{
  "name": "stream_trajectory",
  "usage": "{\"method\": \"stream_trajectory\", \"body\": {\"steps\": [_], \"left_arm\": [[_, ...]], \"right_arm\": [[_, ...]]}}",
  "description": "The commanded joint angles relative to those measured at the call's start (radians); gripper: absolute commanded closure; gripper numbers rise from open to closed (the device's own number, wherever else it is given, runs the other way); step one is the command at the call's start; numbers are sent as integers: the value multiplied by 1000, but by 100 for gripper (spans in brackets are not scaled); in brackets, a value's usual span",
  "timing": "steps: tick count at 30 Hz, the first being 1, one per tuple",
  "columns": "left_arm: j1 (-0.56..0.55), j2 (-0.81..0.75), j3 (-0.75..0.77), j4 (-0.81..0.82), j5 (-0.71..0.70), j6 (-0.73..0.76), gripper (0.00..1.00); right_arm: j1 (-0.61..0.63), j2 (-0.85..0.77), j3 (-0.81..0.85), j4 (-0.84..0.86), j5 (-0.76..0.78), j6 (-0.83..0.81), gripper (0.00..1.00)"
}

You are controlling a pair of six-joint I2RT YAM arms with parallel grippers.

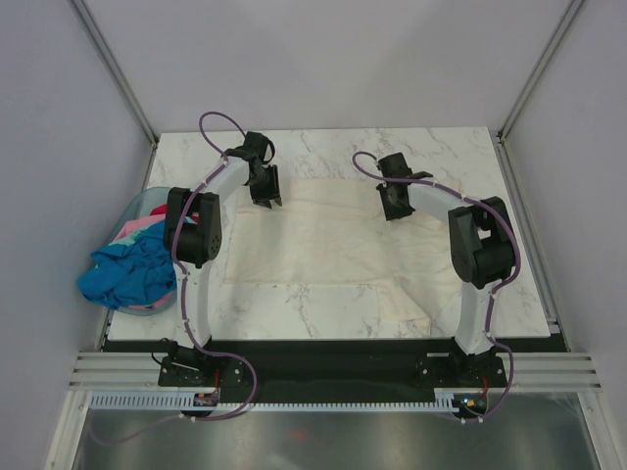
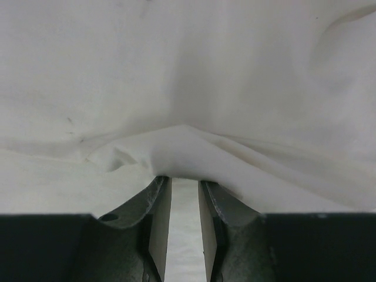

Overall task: Fold and stack the t-shirts
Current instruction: Fold the tshirt

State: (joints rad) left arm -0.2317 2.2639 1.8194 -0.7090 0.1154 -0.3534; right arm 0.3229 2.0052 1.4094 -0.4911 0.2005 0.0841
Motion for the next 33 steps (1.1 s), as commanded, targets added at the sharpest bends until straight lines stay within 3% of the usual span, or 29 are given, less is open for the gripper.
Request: {"method": "stream_trajectory", "body": {"steps": [1,15,33], "left_arm": [[2,48,1,-9,-63,30,56],[2,48,0,-9,-77,28,55],[2,49,1,-10,-79,28,55]], "right_arm": [[1,-48,-16,9,-49,22,67],[5,-157,-47,3,-85,169,67],[11,-59,-72,66,-6,161,67]]}}
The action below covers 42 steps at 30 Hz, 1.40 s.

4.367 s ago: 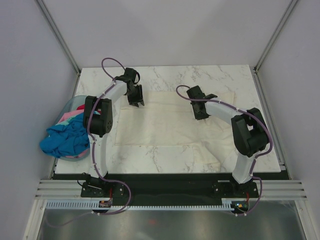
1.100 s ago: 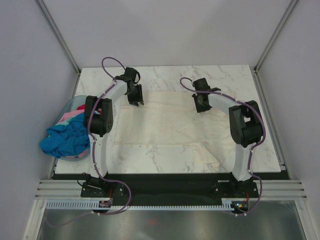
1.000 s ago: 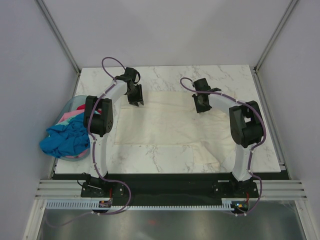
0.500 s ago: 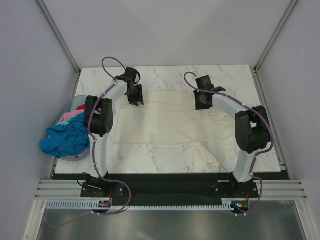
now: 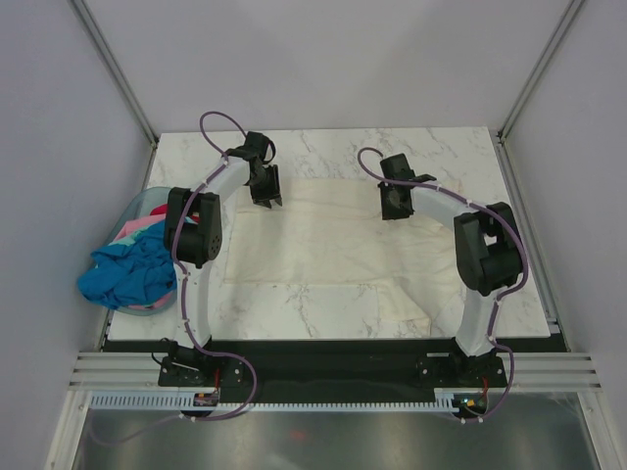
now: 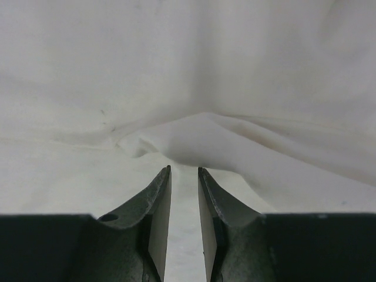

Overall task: Fold and stack the t-shirts
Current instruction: Fold the tshirt

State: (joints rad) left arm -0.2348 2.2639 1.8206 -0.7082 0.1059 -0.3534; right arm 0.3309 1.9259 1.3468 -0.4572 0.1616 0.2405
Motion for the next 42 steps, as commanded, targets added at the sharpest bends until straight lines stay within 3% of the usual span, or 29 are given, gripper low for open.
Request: {"method": "stream_trajectory", "body": {"steps": [1,9,18,21,24,32,39,42], "left_arm": [[5,49,0,-13,-71,28,55],[5,51,2,-11,-72,28,55],[5,49,2,-11,-75,24,55],[5,51,0,-10,-86,27,55],[5,52,0,-13,-87,27,55],[5,48,-4,-13,-83,28,55],[5,48,-3,-11,-83,30,55],[5,49,-3,-11,-83,30,55]], "right_arm": [[3,24,-11,38,35,5,67],[3,62,-14,77,47,-1,69],[3,38,-21,45,56,-6,95],[3,30,-11,16,62,-6,94],[3,33,0,6,76,-9,84],[3,44,34,3,81,-10,78],[3,51,35,2,72,-9,78],[3,56,40,-1,59,-12,88]]}}
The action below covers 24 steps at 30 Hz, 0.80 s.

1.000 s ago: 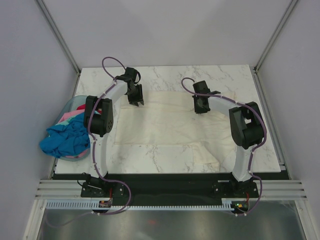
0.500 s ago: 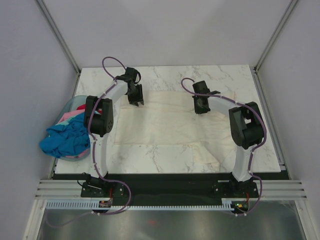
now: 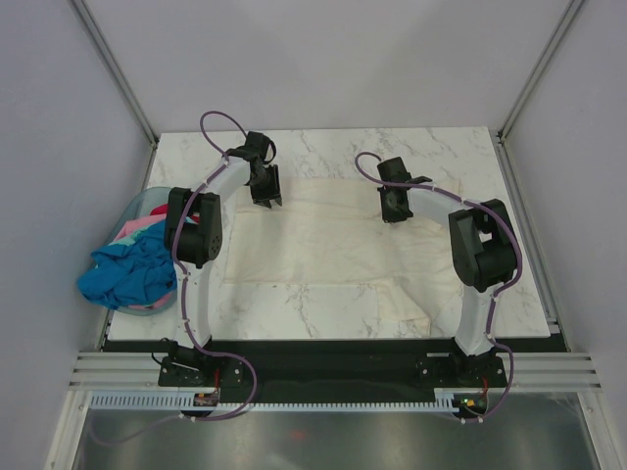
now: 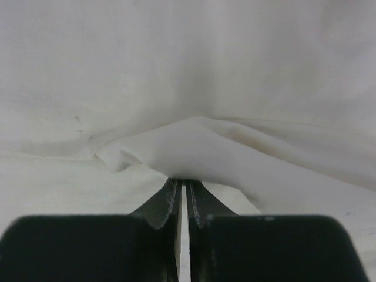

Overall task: Fold and stack the t-shirts
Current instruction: Fold the tshirt

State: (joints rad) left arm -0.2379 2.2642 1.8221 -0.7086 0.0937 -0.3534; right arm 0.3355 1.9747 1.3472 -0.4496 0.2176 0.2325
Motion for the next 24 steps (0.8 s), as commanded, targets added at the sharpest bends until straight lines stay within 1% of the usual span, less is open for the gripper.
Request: {"method": "stream_trajectory", "body": {"steps": [1,5,9,17,24], "left_arm": [[8,49,-4,-11,-71,30,55],[8,49,-1,-11,-72,28,55],[8,51,-1,-11,-74,25,55],[8,49,-1,-12,-75,22,55],[8,47,-4,-11,-78,21,55]], "right_arm": [[-1,4,40,-14,2,-5,92],[2,-30,41,-46,12,-7,97],[20,-76,17,-104,42,13,100],[68,-135,15,-221,65,44,100],[103,-169,-13,-277,60,134,100]]}}
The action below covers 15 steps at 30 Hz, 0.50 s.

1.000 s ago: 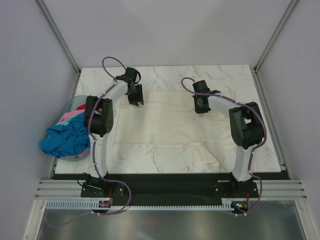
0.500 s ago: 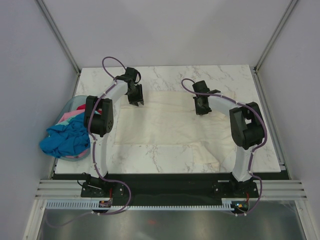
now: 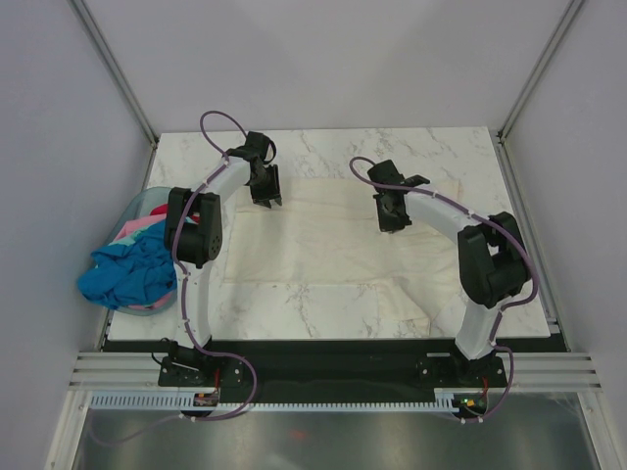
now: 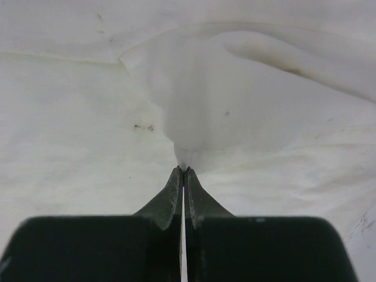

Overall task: Fold and stack the t-shirts
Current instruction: Fold the tshirt

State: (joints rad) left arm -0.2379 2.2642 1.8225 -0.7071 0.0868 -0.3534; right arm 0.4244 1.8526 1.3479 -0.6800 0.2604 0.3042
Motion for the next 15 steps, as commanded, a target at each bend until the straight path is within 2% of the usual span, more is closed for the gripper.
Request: {"method": "stream_trajectory", "body": {"steps": [1,15], "left_arm": [[8,47,-6,-12,-73,21,55],[8,46,-11,-12,-75,19,55]], "right_arm": [[22,-49,-16,-53,14,91,100],[77,-55,-33,-133,68,234,100]]}}
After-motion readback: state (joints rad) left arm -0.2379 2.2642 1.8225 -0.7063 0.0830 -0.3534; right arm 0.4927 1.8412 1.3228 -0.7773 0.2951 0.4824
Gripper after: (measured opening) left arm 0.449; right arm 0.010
